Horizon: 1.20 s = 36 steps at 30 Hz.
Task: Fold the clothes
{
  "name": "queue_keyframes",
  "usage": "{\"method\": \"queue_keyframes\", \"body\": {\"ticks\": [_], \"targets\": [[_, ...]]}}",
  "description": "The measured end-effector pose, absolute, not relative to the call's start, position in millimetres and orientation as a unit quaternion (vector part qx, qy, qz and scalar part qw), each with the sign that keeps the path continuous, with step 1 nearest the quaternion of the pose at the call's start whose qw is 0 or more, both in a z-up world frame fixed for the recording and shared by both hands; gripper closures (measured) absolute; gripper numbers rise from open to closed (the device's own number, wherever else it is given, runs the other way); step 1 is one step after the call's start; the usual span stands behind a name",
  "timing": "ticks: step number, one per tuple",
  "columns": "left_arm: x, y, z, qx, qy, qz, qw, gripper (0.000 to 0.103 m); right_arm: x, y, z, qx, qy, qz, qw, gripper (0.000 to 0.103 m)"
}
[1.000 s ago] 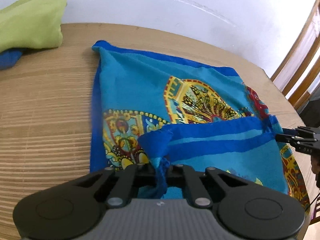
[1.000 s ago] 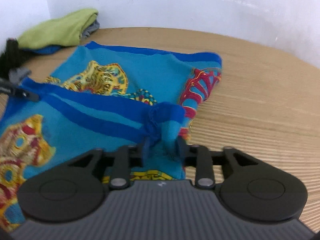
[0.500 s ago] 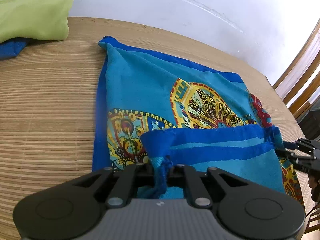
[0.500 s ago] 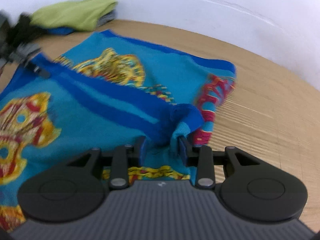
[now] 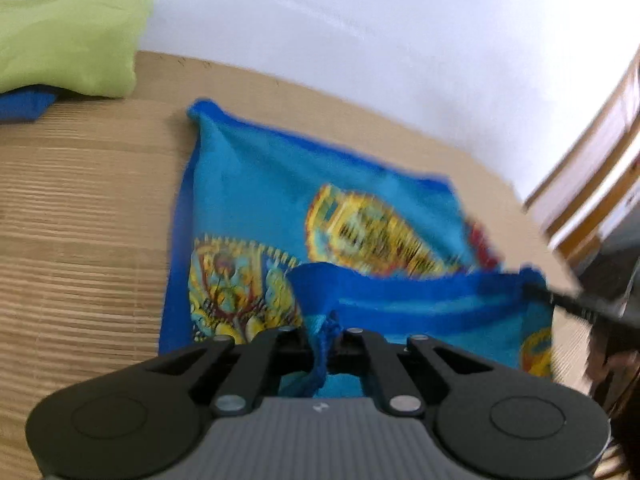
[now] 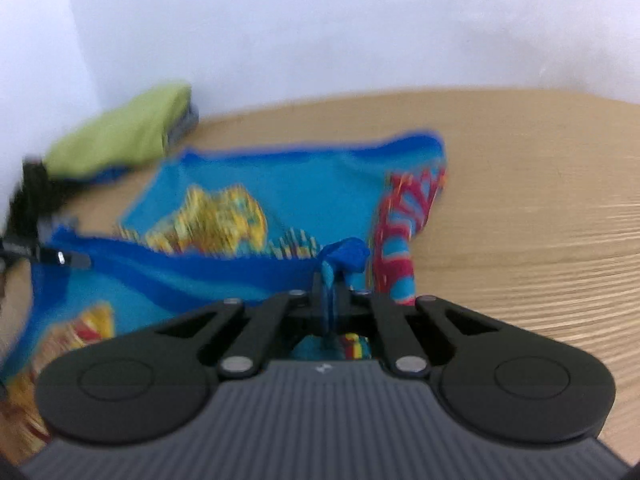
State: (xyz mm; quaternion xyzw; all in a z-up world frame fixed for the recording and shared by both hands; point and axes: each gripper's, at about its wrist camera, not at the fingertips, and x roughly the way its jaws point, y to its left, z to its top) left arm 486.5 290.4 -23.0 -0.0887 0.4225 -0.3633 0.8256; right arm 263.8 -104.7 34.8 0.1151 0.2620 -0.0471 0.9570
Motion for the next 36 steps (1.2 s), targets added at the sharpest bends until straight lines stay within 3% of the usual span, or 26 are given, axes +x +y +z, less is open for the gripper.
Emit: {"method": "queue_keyframes", "body": {"ticks": [4, 12, 17, 19, 24, 25, 27, 28, 32, 36], "targets": [[500, 296, 11, -0.116, 0.397, -0.358, 0.837, 0.101, 260, -111, 49, 0.141, 0.232, -0.051, 0.961, 0.098], [582, 249, 72, -0.041, 0.317, -0.353, 0.879, 0.1, 326, -136, 104, 0.092, 0.159, -0.043, 0.982, 0.098], [656, 191, 32, 0.007, 0.333, -0.31, 0.89, 0.099, 405, -161, 77, 0.051, 0.183, -0.087, 0.978, 0.098], [682, 175, 4, 0.017, 0.365, -0.279, 0.888, 0.091, 436, -168, 54, 0.027, 0.205, -0.124, 0.971, 0.098], [710, 168, -36, 0.033, 0.413, -0.225, 0.882, 0.083, 482, -180, -6, 0.01, 0.314, -0.188, 0.93, 0.094], [709, 177, -33, 0.031, 0.406, -0.222, 0.886, 0.075, 485, -182, -12, 0.009, 0.328, -0.197, 0.924, 0.093], [706, 198, -18, 0.03, 0.392, -0.211, 0.895, 0.06, 466, -186, -4, 0.011, 0.316, -0.207, 0.926, 0.088], [699, 213, -10, 0.026, 0.389, -0.215, 0.896, 0.055, 450, -189, 4, 0.018, 0.31, -0.21, 0.927, 0.079], [652, 284, 10, 0.002, 0.4, -0.255, 0.88, 0.045, 364, -197, 28, 0.068, 0.305, -0.197, 0.929, 0.059], [576, 346, -8, -0.033, 0.472, -0.292, 0.831, 0.041, 256, -193, 20, 0.171, 0.344, -0.158, 0.91, 0.056]]}}
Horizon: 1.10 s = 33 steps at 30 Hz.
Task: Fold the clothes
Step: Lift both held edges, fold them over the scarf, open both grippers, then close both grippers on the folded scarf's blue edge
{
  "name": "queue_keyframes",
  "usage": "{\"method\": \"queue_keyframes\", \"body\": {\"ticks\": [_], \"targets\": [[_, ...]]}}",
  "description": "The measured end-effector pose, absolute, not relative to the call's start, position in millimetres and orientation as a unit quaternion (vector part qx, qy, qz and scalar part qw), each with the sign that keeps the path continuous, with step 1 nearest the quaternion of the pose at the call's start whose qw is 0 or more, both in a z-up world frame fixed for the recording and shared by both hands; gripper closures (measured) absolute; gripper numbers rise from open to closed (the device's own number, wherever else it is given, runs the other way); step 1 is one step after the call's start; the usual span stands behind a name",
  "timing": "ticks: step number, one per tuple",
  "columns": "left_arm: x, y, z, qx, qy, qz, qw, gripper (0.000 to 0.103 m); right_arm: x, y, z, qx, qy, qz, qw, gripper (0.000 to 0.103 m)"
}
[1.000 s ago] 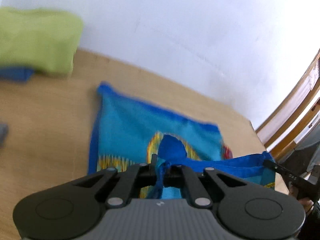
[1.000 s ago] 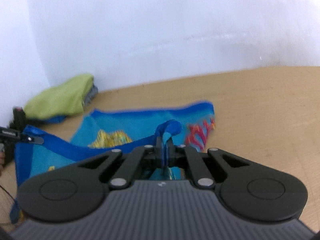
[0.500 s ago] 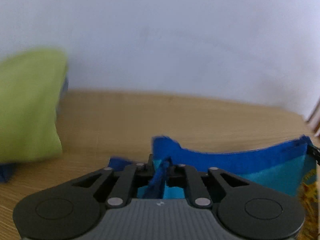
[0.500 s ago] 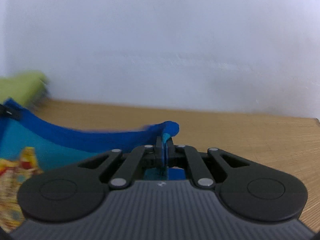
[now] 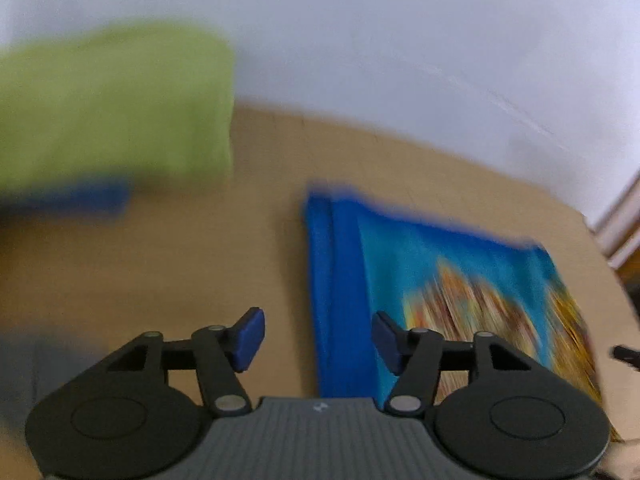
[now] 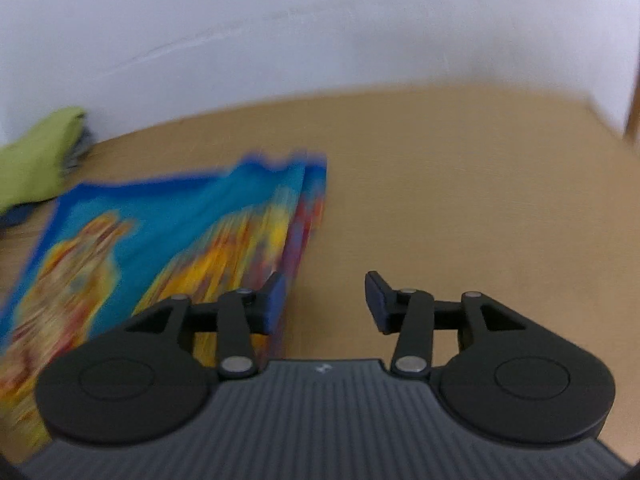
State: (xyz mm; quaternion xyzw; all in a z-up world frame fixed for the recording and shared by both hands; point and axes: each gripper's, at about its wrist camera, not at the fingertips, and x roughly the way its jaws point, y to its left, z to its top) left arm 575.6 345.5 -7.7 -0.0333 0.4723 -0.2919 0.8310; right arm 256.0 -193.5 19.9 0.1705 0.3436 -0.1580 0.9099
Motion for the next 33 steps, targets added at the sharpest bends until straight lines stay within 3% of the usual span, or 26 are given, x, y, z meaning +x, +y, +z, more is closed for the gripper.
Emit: {"method": "queue_keyframes", "body": {"ticks": [5, 15, 16, 18, 19, 20, 22, 27, 33], "targets": [[493, 377, -38, -0.066, 0.547, -0.317, 0.772, 0.041, 170, -154, 2, 0.266, 0.376, -0.14, 0.877, 0.052], [450, 365, -46, -0.026, 0.525, -0.33, 0.784, 0.033, 190, -110, -22, 0.295, 0.361, -0.158, 0.87, 0.05], [447, 361, -47, -0.019, 0.521, -0.321, 0.79, 0.035, 191, -110, -23, 0.299, 0.355, -0.163, 0.871, 0.05], [443, 348, -44, 0.018, 0.524, -0.294, 0.799, 0.053, 195, -110, -24, 0.308, 0.342, -0.173, 0.871, 0.05], [441, 342, -42, 0.037, 0.525, -0.28, 0.803, 0.069, 201, -109, -27, 0.309, 0.338, -0.179, 0.871, 0.068], [438, 335, -40, 0.057, 0.527, -0.265, 0.806, 0.083, 205, -108, -27, 0.302, 0.343, -0.182, 0.871, 0.095], [433, 333, -40, 0.051, 0.555, -0.24, 0.795, 0.093, 207, -110, -22, 0.287, 0.353, -0.185, 0.871, 0.095], [397, 328, -36, 0.085, 0.577, -0.223, 0.781, 0.094, 187, -123, -10, 0.22, 0.37, -0.204, 0.879, 0.095], [365, 313, -28, 0.047, 0.594, -0.225, 0.771, 0.091, 163, -139, 3, 0.137, 0.388, -0.226, 0.883, 0.092]]}}
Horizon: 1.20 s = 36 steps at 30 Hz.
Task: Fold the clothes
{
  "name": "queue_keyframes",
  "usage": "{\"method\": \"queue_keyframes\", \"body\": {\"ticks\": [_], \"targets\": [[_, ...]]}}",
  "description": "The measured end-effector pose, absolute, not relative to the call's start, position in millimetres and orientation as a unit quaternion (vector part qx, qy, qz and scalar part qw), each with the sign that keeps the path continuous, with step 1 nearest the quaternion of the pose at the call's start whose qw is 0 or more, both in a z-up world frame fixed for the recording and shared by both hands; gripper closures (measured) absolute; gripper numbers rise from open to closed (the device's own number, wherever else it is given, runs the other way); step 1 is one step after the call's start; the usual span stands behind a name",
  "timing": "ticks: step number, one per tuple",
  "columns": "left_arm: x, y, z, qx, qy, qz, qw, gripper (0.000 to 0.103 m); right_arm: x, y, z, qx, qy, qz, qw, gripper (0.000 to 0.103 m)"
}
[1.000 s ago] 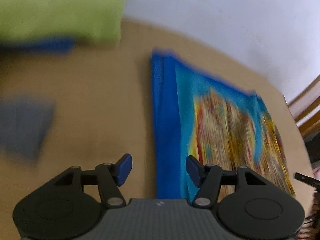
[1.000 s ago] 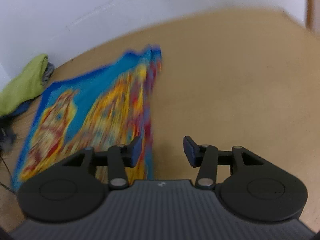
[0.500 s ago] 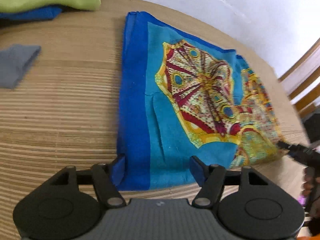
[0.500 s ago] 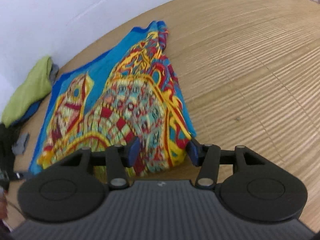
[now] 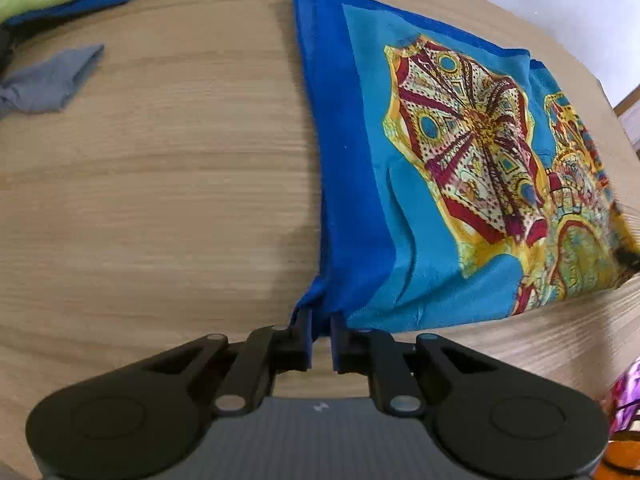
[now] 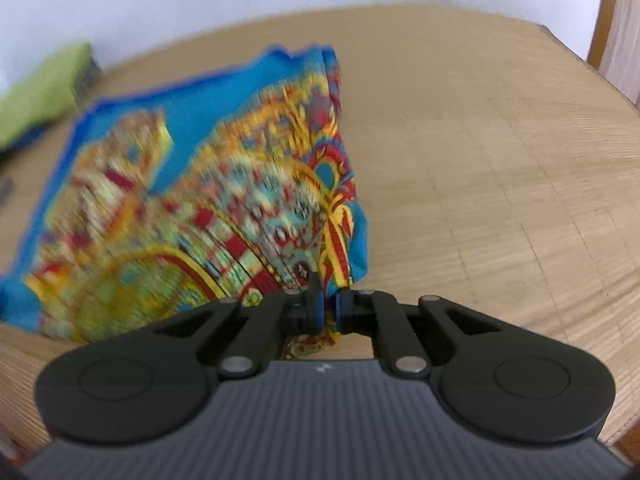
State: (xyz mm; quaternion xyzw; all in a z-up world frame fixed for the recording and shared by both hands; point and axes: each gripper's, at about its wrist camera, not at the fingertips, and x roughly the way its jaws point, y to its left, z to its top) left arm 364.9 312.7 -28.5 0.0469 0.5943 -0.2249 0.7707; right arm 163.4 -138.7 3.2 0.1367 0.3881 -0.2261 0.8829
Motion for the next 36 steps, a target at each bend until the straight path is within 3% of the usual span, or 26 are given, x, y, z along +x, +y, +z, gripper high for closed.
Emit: {"method": "queue_keyframes", "body": {"ticks": [3, 5, 8, 12, 15, 16, 17, 21, 24, 27, 30, 32, 36], "targets": [[350, 314, -7, 0.011, 0.576, -0.232, 0.783, 0.087, 152, -147, 10, 0.095, 0.396, -0.236, 0.882, 0.08], [347, 312, 8, -0.004, 0.557, -0.236, 0.797, 0.073, 144, -152, 15, 0.067, 0.401, -0.243, 0.881, 0.072], [351, 298, 19, -0.016, 0.533, -0.253, 0.807, 0.071, 137, -151, 35, -0.004, 0.356, -0.256, 0.899, 0.068], [367, 247, -1, -0.013, 0.528, -0.292, 0.798, 0.071, 161, -141, 31, 0.038, 0.345, -0.134, 0.928, 0.07], [381, 214, -28, 0.017, 0.537, -0.287, 0.793, 0.072, 186, -126, -1, 0.053, 0.389, -0.083, 0.916, 0.07], [385, 211, -32, 0.042, 0.529, -0.274, 0.802, 0.084, 192, -122, -12, 0.047, 0.407, -0.08, 0.909, 0.07], [389, 209, -34, 0.07, 0.515, -0.258, 0.814, 0.088, 196, -118, -19, 0.037, 0.418, -0.078, 0.904, 0.071], [427, 242, -34, 0.087, 0.509, -0.187, 0.836, 0.091, 193, -122, -28, 0.005, 0.414, -0.095, 0.906, 0.067], [459, 264, -32, 0.101, 0.511, -0.128, 0.844, 0.078, 199, -135, -26, 0.002, 0.427, -0.138, 0.893, 0.064], [466, 274, -23, 0.09, 0.516, -0.129, 0.842, 0.078, 205, -139, -24, -0.016, 0.446, -0.169, 0.879, 0.061], [449, 275, -3, 0.019, 0.51, -0.206, 0.835, 0.073, 216, -135, -5, 0.008, 0.432, -0.137, 0.891, 0.061], [425, 257, 9, -0.004, 0.503, -0.282, 0.817, 0.063, 224, -131, 10, 0.027, 0.415, -0.107, 0.903, 0.061], [380, 207, 11, 0.002, 0.49, -0.394, 0.777, 0.061, 268, -116, 38, 0.074, 0.401, -0.001, 0.913, 0.061]]}}
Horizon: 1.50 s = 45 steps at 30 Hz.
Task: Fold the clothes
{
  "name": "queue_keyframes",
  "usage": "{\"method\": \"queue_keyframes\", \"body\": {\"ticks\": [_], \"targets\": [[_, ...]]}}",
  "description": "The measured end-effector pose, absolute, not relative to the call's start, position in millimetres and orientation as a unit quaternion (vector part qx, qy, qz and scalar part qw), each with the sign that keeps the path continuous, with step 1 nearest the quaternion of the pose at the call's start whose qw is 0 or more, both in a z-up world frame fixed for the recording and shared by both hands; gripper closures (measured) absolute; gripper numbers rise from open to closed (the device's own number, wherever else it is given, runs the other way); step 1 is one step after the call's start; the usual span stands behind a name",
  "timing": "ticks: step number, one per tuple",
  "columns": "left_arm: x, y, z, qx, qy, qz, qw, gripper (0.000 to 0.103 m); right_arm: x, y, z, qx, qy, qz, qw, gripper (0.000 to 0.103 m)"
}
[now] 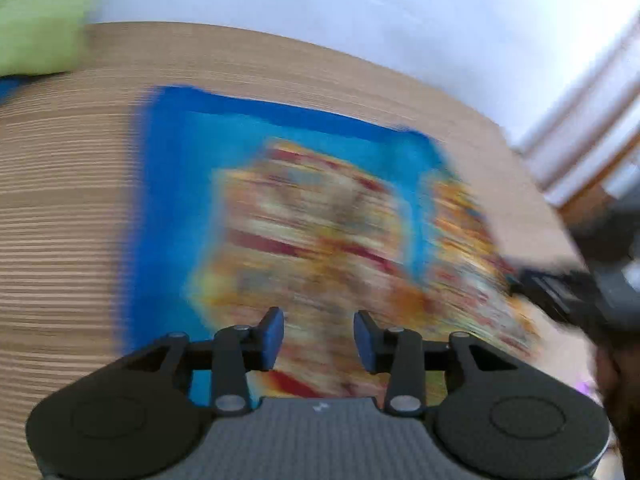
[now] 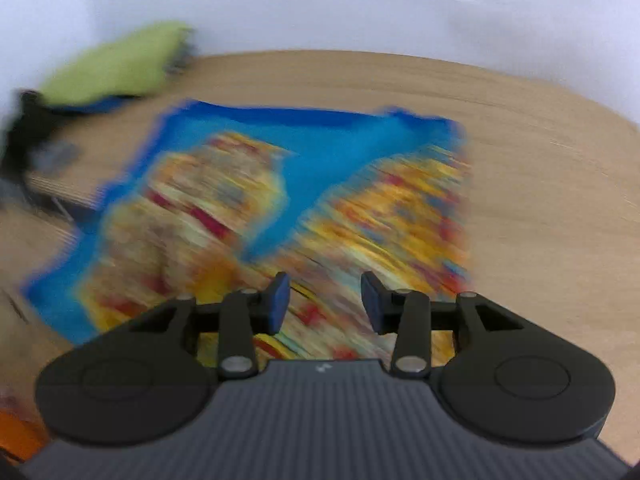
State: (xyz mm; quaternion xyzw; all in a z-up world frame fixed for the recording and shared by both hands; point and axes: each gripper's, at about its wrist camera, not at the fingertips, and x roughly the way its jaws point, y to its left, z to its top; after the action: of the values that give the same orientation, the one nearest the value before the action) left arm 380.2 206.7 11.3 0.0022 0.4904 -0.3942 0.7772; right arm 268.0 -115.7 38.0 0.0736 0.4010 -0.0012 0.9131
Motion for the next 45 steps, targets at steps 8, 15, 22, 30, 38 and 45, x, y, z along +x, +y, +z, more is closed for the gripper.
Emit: {"method": "queue_keyframes", "body": {"ticks": [8, 15, 22, 30, 38, 45], "targets": [[392, 207, -15, 0.019, 0.518, -0.349, 0.781, 0.061, 417, -53, 42, 0.01, 0.405, 0.146, 0.902, 0.06], [381, 217, -32, -0.021, 0.543, -0.32, 0.776, 0.058, 540, 0, 33, -0.048, 0.396, 0.236, 0.886, 0.056], [379, 227, -35, -0.061, 0.544, -0.303, 0.78, 0.055, 610, 43, 3, -0.153, 0.389, 0.304, 0.856, 0.056], [384, 231, -40, -0.078, 0.547, -0.302, 0.777, 0.054, 619, 55, -4, -0.201, 0.387, 0.37, 0.821, 0.056], [386, 232, -42, -0.087, 0.548, -0.303, 0.775, 0.053, 622, 69, -9, -0.246, 0.389, 0.389, 0.798, 0.094], [388, 237, -38, -0.076, 0.546, -0.279, 0.786, 0.052, 601, 57, 37, -0.223, 0.298, 0.389, 0.842, 0.096]]}}
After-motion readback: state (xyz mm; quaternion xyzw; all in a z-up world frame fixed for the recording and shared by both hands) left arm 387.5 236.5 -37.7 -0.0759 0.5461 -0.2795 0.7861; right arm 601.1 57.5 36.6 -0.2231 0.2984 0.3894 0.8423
